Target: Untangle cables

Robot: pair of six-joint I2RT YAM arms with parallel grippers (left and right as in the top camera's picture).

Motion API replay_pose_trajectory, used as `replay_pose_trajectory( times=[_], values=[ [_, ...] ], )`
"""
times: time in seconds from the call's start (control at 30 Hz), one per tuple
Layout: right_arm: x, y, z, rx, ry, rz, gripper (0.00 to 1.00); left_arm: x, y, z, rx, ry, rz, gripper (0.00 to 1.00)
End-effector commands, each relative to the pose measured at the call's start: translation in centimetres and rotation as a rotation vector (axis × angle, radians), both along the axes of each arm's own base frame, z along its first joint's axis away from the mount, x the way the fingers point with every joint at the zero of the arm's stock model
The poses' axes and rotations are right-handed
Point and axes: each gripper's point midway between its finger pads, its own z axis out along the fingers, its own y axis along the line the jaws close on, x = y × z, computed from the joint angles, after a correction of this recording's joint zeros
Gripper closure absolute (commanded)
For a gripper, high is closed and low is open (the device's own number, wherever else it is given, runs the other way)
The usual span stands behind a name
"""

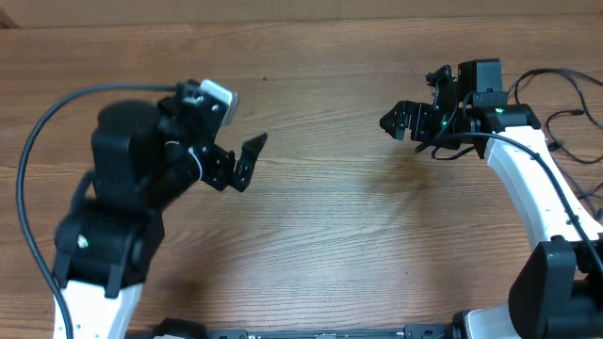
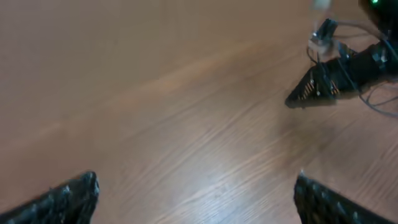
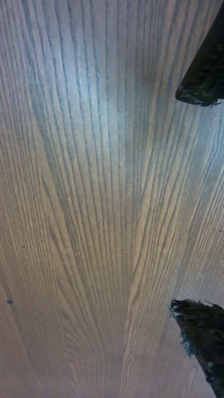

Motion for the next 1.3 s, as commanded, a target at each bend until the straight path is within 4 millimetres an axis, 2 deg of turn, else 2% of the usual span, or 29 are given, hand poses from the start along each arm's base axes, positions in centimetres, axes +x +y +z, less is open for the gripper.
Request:
replay_pose_trajectory(
  times=[0.0,0.33,0.5,0.63,1.0,1.13,1.27],
  values=[
    [0.4,0.1,0.5,-0.001,-0.021,0.008,0.00,-1.1,0.0,-1.1,-0.064,-0.078,0.005,0.01],
    [0.4,0.1,0.5,-0.001,-0.021,0.008,0.00,-4.2,1.1,-2.6,-0.147,-0.448,0.013,0.00],
    [0.4,0.1,0.5,-0.001,-0.021,0.008,0.00,-5.9,2.3,-4.4,-0.178,-0.586,0.044,0.00],
    [0.4,0.1,0.5,-0.001,-0.021,0.008,0.00,-6.6,3.5,-6.3,-0.223,-0.613,0.091,0.00],
    [0.4,0.1,0.5,-0.001,-0.021,0.008,0.00,-6.5,7.1,-11.5,-0.331,-0.587,0.314,0.00],
    [0.4,0.1,0.5,-0.001,-0.021,0.008,0.00,-6.3,7.7,-13.8,-0.357,-0.549,0.358,0.00],
    [0.4,0.1,0.5,-0.001,-0.021,0.009,0.00,-6.1,8.1,-15.0,-0.344,-0.504,0.394,0.00]
  ],
)
